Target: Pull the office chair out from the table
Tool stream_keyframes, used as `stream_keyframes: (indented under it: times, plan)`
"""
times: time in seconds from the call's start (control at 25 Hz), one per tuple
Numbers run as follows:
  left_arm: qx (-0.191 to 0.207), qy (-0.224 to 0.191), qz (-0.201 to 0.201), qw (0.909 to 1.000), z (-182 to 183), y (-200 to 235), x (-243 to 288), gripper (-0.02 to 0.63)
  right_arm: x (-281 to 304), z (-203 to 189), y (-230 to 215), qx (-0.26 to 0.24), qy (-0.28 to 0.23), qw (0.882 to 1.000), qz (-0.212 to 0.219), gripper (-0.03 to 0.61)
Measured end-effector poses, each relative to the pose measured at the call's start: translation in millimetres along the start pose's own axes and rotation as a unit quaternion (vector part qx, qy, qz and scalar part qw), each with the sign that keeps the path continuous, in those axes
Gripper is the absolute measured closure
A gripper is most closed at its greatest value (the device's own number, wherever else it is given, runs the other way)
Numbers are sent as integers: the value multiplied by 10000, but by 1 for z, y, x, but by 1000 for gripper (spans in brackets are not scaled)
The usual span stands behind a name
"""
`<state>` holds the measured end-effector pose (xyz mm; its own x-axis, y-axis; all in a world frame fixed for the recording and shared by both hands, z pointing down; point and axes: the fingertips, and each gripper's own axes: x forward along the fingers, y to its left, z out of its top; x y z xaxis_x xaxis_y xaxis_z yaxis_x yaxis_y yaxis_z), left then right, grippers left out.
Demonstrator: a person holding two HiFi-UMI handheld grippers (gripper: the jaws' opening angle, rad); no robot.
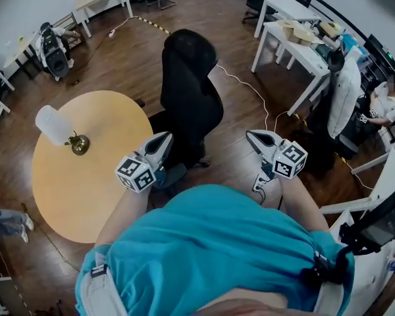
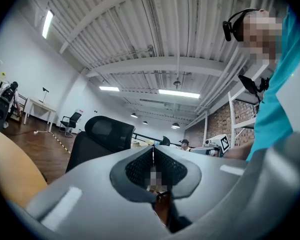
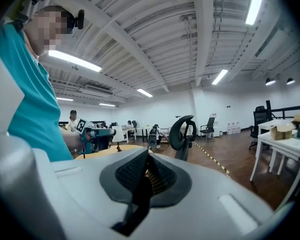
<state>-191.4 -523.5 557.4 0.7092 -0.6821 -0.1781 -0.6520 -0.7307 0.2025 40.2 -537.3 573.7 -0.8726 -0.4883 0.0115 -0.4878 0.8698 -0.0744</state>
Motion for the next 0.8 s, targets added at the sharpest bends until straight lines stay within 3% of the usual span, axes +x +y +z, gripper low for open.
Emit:
stream_keyframes:
  times: [0.28, 0.44, 0.68, 0.8]
  plan:
    - [122, 84, 28, 9999, -15, 36, 83, 580, 2, -11, -81, 35, -118, 9998, -136, 580]
    - [41, 134, 137, 9998, -10, 79, 117, 479, 28, -11, -105, 186, 51, 9993, -331, 580]
    - [69, 447, -187, 9988, 4, 117, 172, 355, 59, 1, -140, 323, 185, 9970, -674, 580]
    - [153, 672, -164, 9975, -2, 123, 220, 225, 63, 5, -179, 413, 193, 9960, -769, 580]
